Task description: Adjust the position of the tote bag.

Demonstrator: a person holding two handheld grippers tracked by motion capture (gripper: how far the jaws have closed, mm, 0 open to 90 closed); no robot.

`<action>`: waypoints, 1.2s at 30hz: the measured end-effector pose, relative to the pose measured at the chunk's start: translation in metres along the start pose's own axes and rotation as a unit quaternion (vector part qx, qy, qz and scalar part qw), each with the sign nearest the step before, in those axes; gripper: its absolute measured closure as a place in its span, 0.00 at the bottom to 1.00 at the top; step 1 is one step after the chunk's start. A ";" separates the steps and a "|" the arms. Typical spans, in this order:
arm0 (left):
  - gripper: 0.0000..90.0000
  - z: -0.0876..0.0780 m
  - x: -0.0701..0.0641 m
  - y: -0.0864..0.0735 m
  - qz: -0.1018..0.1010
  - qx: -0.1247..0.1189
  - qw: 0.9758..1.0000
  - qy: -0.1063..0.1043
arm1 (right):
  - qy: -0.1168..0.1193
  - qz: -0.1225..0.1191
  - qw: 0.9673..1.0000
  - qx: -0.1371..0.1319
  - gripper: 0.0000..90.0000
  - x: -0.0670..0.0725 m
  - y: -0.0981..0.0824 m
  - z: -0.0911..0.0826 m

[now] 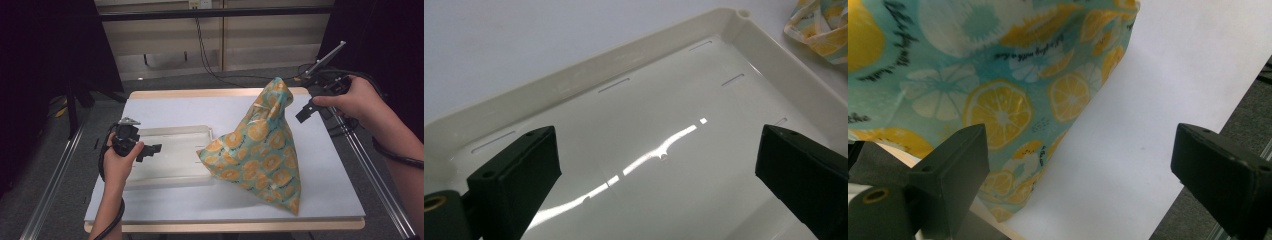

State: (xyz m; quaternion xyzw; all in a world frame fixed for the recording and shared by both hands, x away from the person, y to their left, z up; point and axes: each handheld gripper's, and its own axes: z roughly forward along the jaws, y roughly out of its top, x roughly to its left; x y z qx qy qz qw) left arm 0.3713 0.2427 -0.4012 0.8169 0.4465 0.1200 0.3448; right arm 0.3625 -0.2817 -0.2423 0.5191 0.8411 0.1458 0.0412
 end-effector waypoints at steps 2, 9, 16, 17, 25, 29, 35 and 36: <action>0.04 0.001 -0.001 0.000 -0.006 -0.003 1.000 -0.001 | -0.001 0.001 1.000 0.002 0.09 0.002 0.004 -0.003; 0.04 0.000 0.000 0.000 -0.007 -0.008 1.000 0.002 | 0.003 0.002 1.000 -0.004 0.08 0.008 0.014 -0.007; 0.04 0.000 0.000 0.000 -0.005 -0.005 1.000 0.001 | -0.003 0.013 1.000 -0.024 0.06 0.016 0.026 -0.016; 0.04 0.000 0.000 0.000 -0.004 -0.006 1.000 0.001 | 0.000 0.013 1.000 -0.027 0.05 0.018 0.028 -0.015; 0.04 0.001 -0.001 0.000 -0.006 -0.007 1.000 0.002 | -0.007 0.030 0.999 -0.043 0.03 0.025 0.041 -0.015; 0.04 0.001 -0.001 0.000 -0.004 -0.004 1.000 0.004 | -0.004 0.039 0.998 -0.049 0.04 0.029 0.047 -0.015; 0.04 0.002 -0.001 0.000 -0.003 -0.004 1.000 0.005 | -0.002 0.050 0.997 -0.053 0.08 0.032 0.052 -0.007; 0.04 0.002 -0.001 0.000 -0.001 -0.001 1.000 0.007 | -0.002 0.049 0.997 -0.052 0.10 0.033 0.053 -0.006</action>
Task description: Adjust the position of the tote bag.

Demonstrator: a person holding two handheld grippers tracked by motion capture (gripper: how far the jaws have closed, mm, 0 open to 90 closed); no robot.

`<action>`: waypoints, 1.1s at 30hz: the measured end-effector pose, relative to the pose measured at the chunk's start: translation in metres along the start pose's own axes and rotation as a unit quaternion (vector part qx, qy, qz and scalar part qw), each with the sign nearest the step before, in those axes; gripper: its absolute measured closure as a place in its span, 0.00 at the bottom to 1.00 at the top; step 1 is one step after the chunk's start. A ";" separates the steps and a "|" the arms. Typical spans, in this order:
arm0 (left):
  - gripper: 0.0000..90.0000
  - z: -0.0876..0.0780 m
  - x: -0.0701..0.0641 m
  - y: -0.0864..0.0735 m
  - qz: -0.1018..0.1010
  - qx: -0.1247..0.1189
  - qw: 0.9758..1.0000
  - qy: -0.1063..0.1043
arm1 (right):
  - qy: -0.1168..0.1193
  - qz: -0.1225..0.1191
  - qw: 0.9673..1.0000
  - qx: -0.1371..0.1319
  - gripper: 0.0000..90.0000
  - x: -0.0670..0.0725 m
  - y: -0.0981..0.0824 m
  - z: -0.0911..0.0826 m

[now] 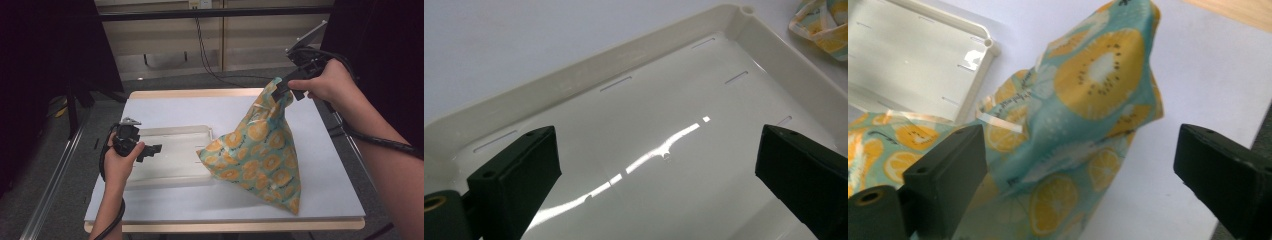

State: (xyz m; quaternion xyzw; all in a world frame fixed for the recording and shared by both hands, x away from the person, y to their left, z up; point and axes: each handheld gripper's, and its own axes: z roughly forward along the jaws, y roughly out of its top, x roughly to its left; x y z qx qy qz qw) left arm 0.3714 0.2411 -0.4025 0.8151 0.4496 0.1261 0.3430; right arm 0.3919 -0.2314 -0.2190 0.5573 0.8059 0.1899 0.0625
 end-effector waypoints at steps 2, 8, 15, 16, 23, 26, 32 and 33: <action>0.04 0.000 0.001 0.000 0.000 0.000 1.000 0.000 | -0.001 -0.001 1.000 -0.003 0.12 0.003 0.000 0.003; 0.05 -0.001 0.001 0.000 -0.001 -0.001 1.000 0.002 | -0.002 0.010 1.000 -0.018 0.30 0.010 0.000 0.011; 0.04 -0.001 0.001 0.000 -0.003 0.000 1.000 0.000 | -0.007 0.044 0.999 0.016 0.40 0.013 -0.001 0.023; 0.05 -0.001 0.002 0.000 0.000 -0.002 1.000 0.003 | -0.004 0.045 0.999 0.017 0.40 0.013 -0.001 0.026; 0.05 -0.002 0.003 0.000 0.002 0.002 1.000 0.002 | -0.028 0.058 0.997 0.044 0.65 0.012 -0.003 0.046; 0.04 -0.002 0.003 0.000 0.001 0.004 1.000 0.000 | -0.035 0.061 0.996 0.046 0.76 0.010 -0.004 0.049; 0.05 -0.001 0.002 0.001 0.004 0.006 1.000 0.004 | -0.038 0.067 0.996 0.047 0.93 0.005 -0.005 0.047; 0.05 0.000 0.002 0.001 0.003 0.004 1.000 0.002 | -0.037 0.066 0.996 0.048 0.95 0.005 -0.005 0.047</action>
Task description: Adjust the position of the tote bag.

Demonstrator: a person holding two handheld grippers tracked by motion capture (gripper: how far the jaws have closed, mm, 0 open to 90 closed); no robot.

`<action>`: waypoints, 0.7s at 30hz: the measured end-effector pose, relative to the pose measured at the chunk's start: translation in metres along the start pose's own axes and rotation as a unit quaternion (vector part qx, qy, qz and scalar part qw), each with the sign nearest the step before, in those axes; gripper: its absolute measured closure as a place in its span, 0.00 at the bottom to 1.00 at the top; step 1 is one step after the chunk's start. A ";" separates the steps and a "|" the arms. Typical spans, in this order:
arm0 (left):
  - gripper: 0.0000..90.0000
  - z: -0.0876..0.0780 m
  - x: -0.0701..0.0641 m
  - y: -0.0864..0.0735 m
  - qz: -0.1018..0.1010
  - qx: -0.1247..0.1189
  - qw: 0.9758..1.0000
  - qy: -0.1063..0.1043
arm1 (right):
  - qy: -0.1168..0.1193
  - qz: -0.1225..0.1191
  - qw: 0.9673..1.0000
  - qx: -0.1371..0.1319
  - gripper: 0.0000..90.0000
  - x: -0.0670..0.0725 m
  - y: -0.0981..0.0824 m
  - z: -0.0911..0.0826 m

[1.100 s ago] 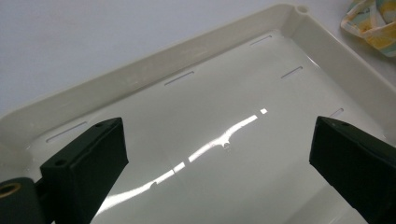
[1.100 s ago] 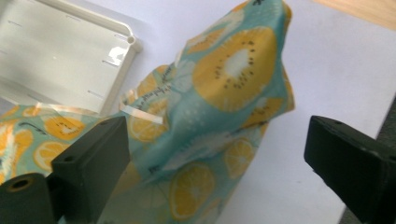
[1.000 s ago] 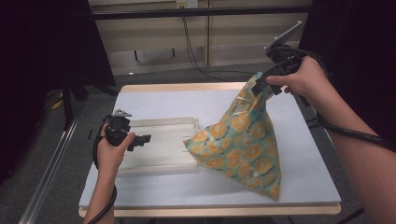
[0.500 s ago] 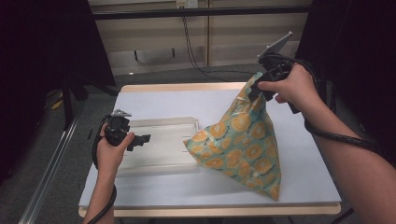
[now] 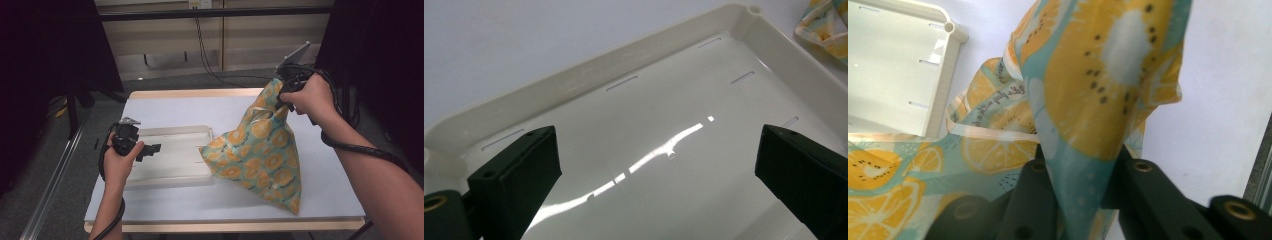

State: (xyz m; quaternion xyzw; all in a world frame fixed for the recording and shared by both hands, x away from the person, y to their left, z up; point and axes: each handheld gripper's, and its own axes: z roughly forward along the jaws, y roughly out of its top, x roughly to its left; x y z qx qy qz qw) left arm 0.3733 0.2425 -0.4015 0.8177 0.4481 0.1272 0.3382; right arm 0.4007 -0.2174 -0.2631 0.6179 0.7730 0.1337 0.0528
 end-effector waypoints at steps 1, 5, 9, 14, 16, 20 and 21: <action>0.05 0.000 0.000 0.000 -0.002 -0.002 1.000 -0.001 | 0.002 0.001 1.000 -0.003 0.99 0.000 0.000 -0.001; 0.05 -0.001 0.001 0.000 0.000 -0.003 1.000 0.008 | 0.001 0.002 1.000 -0.003 1.00 -0.002 0.001 -0.004; 0.05 -0.001 0.000 0.000 -0.006 -0.007 1.000 0.005 | -0.004 -0.008 1.000 -0.001 1.00 -0.001 0.001 -0.005; 0.05 -0.001 0.001 0.000 -0.002 -0.004 1.000 0.006 | 0.013 -0.033 0.999 0.001 1.00 -0.003 0.002 -0.007; 0.05 -0.001 0.001 0.001 0.000 -0.002 1.000 0.006 | 0.021 -0.048 0.999 -0.001 1.00 -0.004 0.002 -0.009; 0.05 0.000 0.000 0.001 -0.003 -0.004 1.000 0.001 | 0.028 -0.077 0.997 -0.001 1.00 -0.005 0.003 -0.013; 0.05 0.000 0.000 0.001 -0.004 -0.005 1.000 0.003 | 0.027 -0.087 0.996 -0.003 1.00 -0.006 0.003 -0.015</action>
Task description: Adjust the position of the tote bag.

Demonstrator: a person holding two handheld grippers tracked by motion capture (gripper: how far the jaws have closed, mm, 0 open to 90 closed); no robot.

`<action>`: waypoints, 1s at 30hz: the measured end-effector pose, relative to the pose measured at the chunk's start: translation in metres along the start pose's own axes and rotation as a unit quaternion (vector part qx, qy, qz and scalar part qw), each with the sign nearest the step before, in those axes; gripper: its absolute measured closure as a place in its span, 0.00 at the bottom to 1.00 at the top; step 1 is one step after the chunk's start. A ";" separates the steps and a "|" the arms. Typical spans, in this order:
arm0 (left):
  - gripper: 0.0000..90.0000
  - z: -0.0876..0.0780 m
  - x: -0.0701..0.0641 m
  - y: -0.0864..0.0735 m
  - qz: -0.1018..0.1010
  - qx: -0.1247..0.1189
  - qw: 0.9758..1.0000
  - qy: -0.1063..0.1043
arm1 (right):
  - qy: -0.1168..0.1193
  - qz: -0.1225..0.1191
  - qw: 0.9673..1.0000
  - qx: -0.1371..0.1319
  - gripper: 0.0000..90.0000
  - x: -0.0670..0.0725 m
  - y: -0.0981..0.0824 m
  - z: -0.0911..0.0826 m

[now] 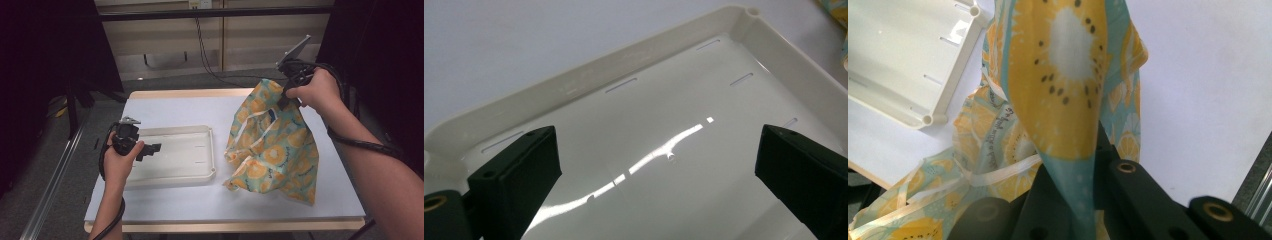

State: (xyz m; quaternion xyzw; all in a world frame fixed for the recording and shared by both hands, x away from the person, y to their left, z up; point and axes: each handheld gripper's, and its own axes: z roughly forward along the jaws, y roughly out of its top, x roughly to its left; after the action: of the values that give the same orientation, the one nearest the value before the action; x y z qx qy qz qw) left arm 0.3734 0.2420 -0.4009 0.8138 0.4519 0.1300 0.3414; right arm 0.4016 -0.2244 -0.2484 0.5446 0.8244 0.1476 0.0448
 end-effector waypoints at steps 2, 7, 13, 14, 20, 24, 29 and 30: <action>0.05 -0.001 0.001 0.000 0.003 0.008 1.000 0.000 | 0.004 -0.002 1.000 -0.002 1.00 0.000 0.000 -0.001; 0.05 -0.001 0.000 0.001 0.003 0.004 1.000 -0.001 | 0.017 -0.022 1.000 -0.004 1.00 -0.002 -0.001 -0.006; 0.05 -0.001 -0.001 0.001 0.007 0.002 1.000 -0.001 | 0.020 -0.074 0.997 -0.003 1.00 0.003 0.000 -0.009; 0.05 -0.001 -0.001 0.001 0.008 0.002 1.000 0.001 | 0.022 -0.086 0.996 -0.006 1.00 0.002 0.000 -0.009; 0.05 0.000 -0.002 0.001 0.003 -0.001 1.000 -0.002 | 0.027 -0.113 0.993 -0.009 1.00 0.006 0.001 -0.013; 0.05 -0.001 -0.003 0.001 0.004 -0.001 1.000 -0.003 | 0.033 -0.140 0.990 -0.005 1.00 0.008 0.001 -0.015; 0.05 0.000 -0.003 0.002 0.004 0.000 1.000 -0.005 | 0.044 -0.151 0.988 -0.006 1.00 0.010 0.001 -0.016; 0.05 0.000 -0.003 0.002 0.005 -0.002 1.000 -0.005 | 0.051 -0.159 0.986 -0.002 1.00 0.011 0.002 -0.017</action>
State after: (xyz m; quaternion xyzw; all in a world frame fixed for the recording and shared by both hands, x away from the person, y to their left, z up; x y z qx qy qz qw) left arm 0.3726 0.2389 -0.3991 0.8162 0.4455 0.1287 0.3446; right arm 0.3947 -0.2172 -0.2307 0.3978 0.9016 0.1679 0.0273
